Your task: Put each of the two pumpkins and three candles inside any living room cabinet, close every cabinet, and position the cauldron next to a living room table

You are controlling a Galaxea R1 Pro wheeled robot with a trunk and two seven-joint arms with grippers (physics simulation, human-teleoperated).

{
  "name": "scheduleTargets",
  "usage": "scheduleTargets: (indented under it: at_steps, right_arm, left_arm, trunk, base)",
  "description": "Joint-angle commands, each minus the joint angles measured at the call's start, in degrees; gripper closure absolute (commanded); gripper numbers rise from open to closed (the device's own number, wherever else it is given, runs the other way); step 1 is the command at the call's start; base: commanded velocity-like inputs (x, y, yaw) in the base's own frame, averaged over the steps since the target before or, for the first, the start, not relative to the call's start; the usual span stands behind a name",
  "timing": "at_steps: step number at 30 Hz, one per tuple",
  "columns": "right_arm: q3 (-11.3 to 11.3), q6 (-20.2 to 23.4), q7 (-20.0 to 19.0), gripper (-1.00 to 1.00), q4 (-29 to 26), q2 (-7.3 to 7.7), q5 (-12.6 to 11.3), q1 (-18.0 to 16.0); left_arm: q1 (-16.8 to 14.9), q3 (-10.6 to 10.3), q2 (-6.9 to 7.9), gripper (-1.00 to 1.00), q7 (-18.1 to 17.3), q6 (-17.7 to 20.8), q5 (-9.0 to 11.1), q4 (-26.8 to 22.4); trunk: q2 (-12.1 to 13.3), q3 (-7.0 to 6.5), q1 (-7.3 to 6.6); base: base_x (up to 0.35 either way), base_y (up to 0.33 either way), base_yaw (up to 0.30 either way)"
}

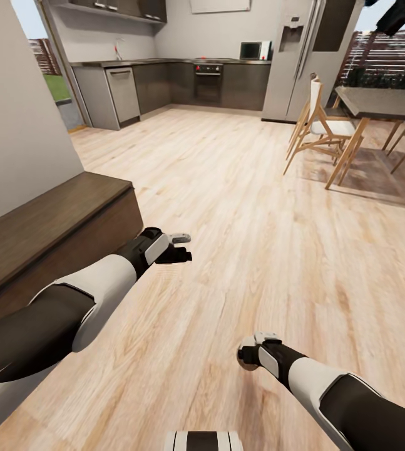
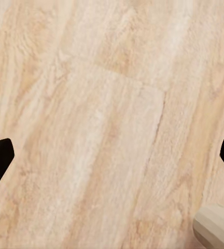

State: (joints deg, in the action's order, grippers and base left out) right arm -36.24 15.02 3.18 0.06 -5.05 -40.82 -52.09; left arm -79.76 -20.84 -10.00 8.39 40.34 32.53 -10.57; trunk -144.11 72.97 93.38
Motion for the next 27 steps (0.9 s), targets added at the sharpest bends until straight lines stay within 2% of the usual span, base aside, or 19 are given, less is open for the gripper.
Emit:
scheduleTargets:
  at_steps: [1,27]
  right_arm:
    - [-0.42,0.19,0.15,1.00,0.02,-0.02,-0.58,-0.03]
    - [-0.41,0.19,-0.11,1.00,0.02,0.04,-0.67,-0.03]
  left_arm:
    - [0.00,-0.25,0.00,-1.00,0.48,0.18,0.61,-0.06]
    - [0.00,-0.25,0.00,-1.00,0.58,0.06,0.52,1.10]
  trunk:
    - [0.00,-0.27,-0.03]
    - [0.35,-7.92,-0.70]
  base:
    - [0.000,0.000,0.000]
    - [0.000,0.000,0.018]
